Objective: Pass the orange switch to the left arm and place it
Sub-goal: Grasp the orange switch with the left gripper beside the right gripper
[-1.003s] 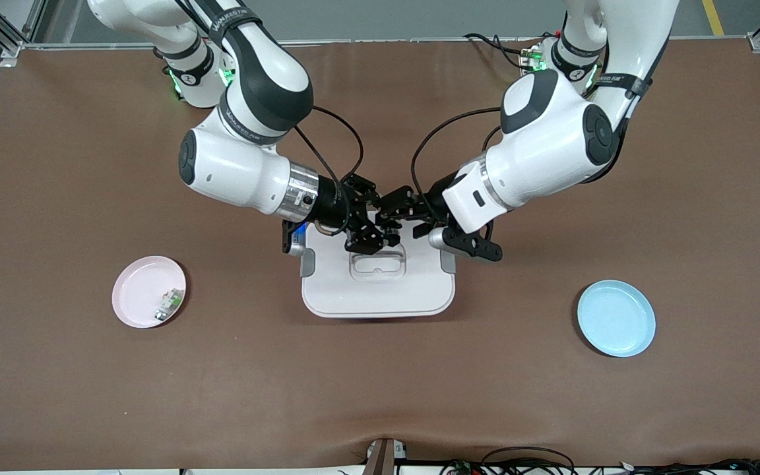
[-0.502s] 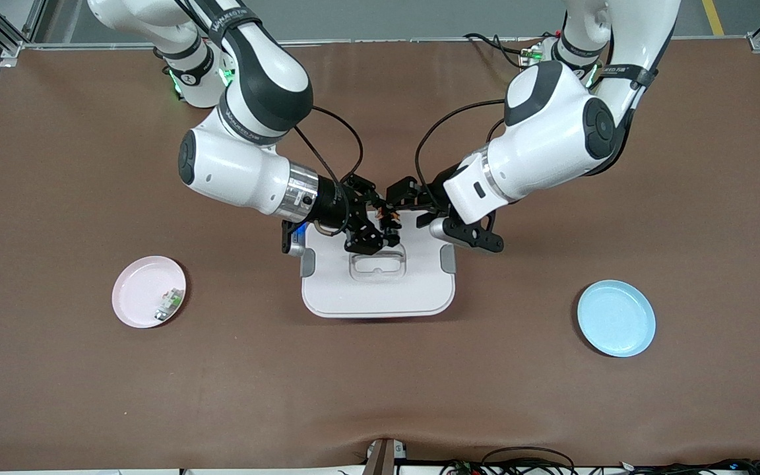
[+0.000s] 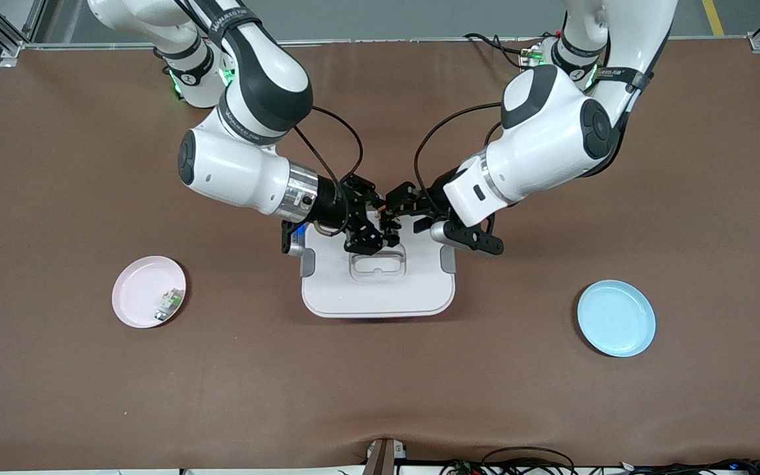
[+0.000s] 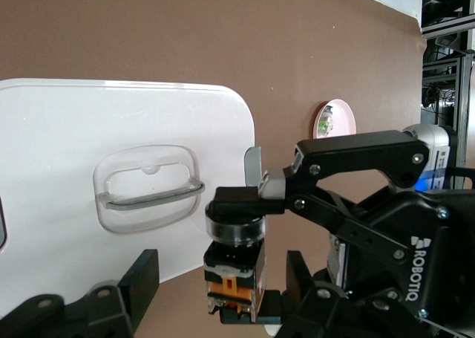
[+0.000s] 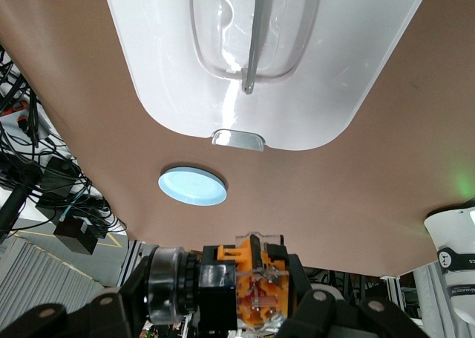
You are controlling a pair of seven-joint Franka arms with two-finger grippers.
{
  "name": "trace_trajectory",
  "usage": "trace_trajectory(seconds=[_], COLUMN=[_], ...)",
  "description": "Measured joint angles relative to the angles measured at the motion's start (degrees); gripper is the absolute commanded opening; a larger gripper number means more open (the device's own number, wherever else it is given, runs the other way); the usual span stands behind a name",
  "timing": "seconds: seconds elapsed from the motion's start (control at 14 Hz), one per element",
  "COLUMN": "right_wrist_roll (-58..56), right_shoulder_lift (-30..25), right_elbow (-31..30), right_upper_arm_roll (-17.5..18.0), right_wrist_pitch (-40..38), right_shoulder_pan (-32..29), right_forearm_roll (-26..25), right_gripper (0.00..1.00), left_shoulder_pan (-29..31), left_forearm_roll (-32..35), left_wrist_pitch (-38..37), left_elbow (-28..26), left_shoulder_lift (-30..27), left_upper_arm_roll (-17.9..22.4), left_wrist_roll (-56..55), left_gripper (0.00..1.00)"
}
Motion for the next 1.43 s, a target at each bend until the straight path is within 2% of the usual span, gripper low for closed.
trace_trajectory(seconds=[0.36, 0.86, 0.93, 1.0, 1.07, 1.15, 1.22, 1.29, 1.36, 1.43], right_wrist_roll=[0.0, 0.0, 0.0, 0.0, 0.0, 0.0, 0.0, 0.0, 0.0, 0.0], right_shoulder_lift=[0.0, 0.1, 0.1, 0.1, 0.1, 0.1, 0.1, 0.1, 0.1, 0.1], right_elbow=[0.0, -0.1, 0.0, -0.1, -0.1, -0.1, -0.1, -0.1, -0.1, 0.0], right_upper_arm_roll=[0.0, 0.0, 0.0, 0.0, 0.0, 0.0, 0.0, 0.0, 0.0, 0.0], right_wrist_pitch=[0.0, 0.0, 0.0, 0.0, 0.0, 0.0, 0.0, 0.0, 0.0, 0.0], right_shoulder_pan=[0.0, 0.0, 0.0, 0.0, 0.0, 0.0, 0.0, 0.0, 0.0, 0.0], right_forearm_roll=[0.0, 0.2, 0.3, 0.3, 0.3, 0.3, 0.3, 0.3, 0.3, 0.3], right_gripper=[0.11, 0.11, 0.11, 0.11, 0.11, 0.15, 0.28, 0.47, 0.79, 0.95], left_shoulder_pan=[-0.6, -1.9, -1.9, -1.9, -1.9, -1.9, -1.8, -1.8, -1.8, -1.8], left_forearm_roll=[0.0, -0.4, -0.6, -0.6, -0.7, -0.7, -0.7, -0.7, -0.7, -0.7], left_wrist_pitch=[1.9, 3.0, 3.0, 3.0, 3.0, 3.0, 3.0, 3.0, 3.0, 2.9], left_elbow=[-0.2, -0.5, -0.6, -0.6, -0.6, -0.6, -0.6, -0.6, -0.6, -0.6], left_shoulder_lift=[0.7, 1.5, 1.5, 1.5, 1.5, 1.5, 1.5, 1.5, 1.5, 1.4], left_upper_arm_roll=[0.0, -0.2, -0.2, -0.2, -0.2, -0.2, -0.2, -0.2, -0.2, -0.2], left_wrist_roll=[0.0, -0.2, -0.2, -0.2, -0.2, -0.2, -0.2, -0.2, -0.2, -0.2], left_gripper=[0.67, 0.26, 0.18, 0.04, 0.00, 0.00, 0.00, 0.00, 0.00, 0.00])
